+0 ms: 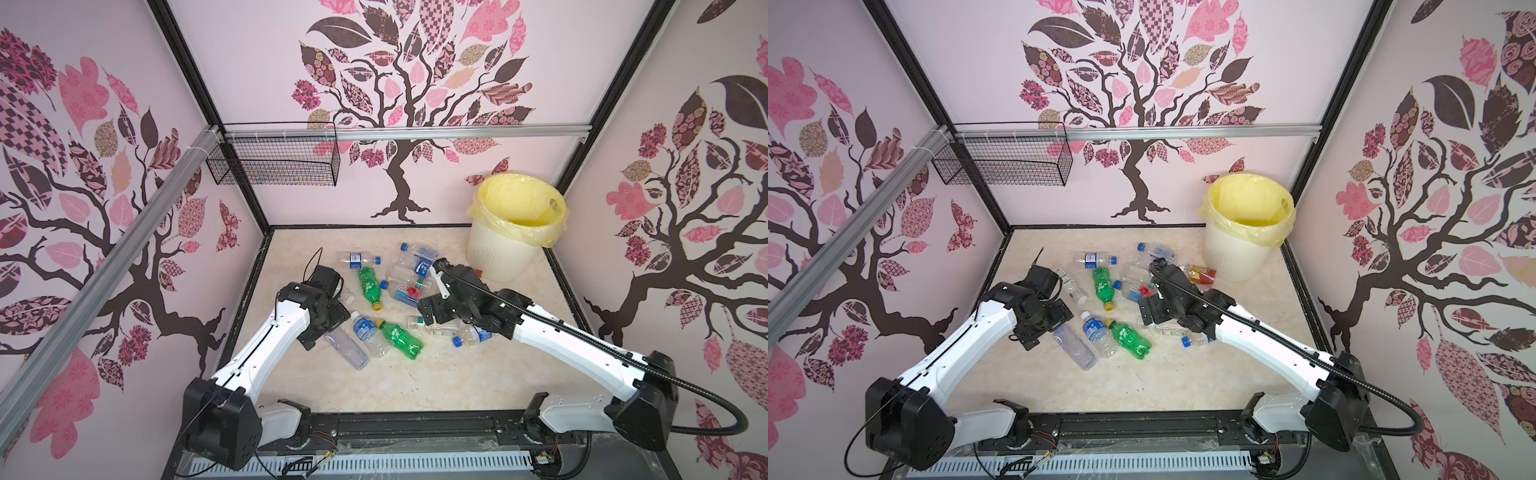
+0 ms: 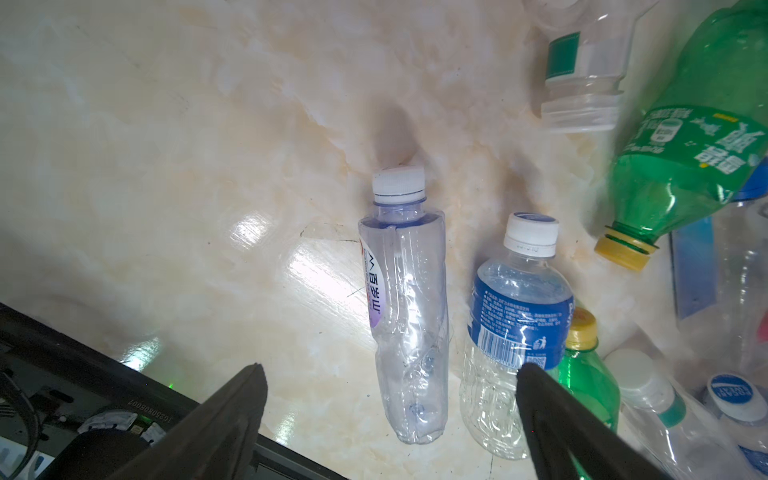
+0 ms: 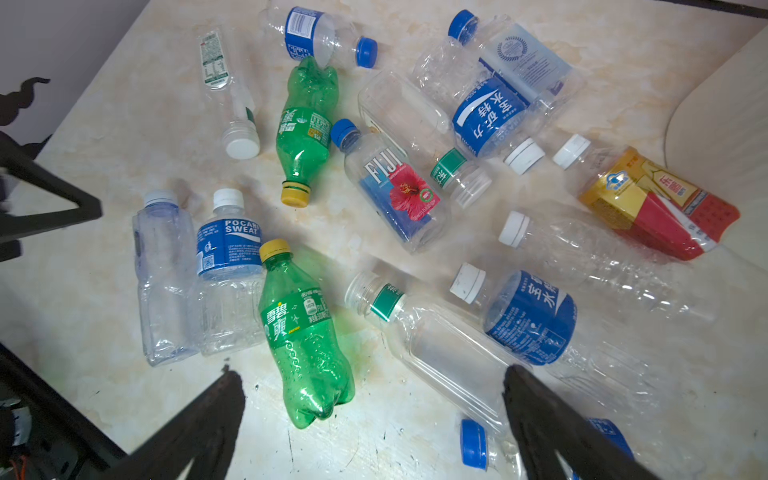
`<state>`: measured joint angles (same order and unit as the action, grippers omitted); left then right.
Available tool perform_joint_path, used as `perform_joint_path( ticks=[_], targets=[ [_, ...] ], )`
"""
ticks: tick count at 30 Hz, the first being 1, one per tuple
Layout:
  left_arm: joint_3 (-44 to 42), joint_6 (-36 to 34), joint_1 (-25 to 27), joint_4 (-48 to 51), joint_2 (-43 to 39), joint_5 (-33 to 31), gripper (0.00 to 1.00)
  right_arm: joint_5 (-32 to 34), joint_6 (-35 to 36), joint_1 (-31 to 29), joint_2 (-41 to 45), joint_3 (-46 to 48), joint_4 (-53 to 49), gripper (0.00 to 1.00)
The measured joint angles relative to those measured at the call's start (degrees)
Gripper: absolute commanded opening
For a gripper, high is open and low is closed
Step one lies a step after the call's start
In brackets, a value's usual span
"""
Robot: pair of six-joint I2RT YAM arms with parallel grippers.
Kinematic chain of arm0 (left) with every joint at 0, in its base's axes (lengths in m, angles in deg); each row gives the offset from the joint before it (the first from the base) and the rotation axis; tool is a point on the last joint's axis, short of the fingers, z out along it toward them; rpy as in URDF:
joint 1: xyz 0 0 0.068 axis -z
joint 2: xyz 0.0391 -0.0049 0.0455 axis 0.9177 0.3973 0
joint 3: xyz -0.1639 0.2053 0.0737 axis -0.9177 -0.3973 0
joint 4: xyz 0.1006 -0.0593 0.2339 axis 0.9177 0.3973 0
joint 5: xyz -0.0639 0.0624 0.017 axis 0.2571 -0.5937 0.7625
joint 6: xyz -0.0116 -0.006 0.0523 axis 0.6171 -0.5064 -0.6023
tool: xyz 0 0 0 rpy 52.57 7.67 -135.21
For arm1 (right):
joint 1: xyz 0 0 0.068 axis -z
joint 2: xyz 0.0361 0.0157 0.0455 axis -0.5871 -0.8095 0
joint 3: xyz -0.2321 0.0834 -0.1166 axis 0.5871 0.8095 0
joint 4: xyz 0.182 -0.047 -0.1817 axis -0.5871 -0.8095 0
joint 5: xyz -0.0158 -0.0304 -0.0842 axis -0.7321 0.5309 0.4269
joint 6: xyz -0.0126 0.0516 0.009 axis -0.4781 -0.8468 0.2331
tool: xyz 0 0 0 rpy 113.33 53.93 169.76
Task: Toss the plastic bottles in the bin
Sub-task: 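Grasp the clear bottle with grey Ganten cap with the left gripper and lift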
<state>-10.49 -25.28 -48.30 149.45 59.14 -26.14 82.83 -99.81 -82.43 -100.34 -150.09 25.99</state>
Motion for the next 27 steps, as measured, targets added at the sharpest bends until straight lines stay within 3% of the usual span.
perform_joint_path(
  ticks=[11,23,27],
  targets=[
    [-2.3,-1.5,-2.8,-5.9,7.7,2.3,0.90,-1.5,4.0,-1.0,-1.2,1.4,3.7,1.00],
    [-4.5,-3.0,-3.7,-9.5,11.6,4.0,0.82,-1.6,-0.1,-1.0,-5.1,0.0,6.7,0.99],
    [-4.5,-3.3,-3.9,-10.0,13.4,4.0,0.75,-3.3,0.0,-1.0,-4.9,0.2,8.6,0.99]
  ],
)
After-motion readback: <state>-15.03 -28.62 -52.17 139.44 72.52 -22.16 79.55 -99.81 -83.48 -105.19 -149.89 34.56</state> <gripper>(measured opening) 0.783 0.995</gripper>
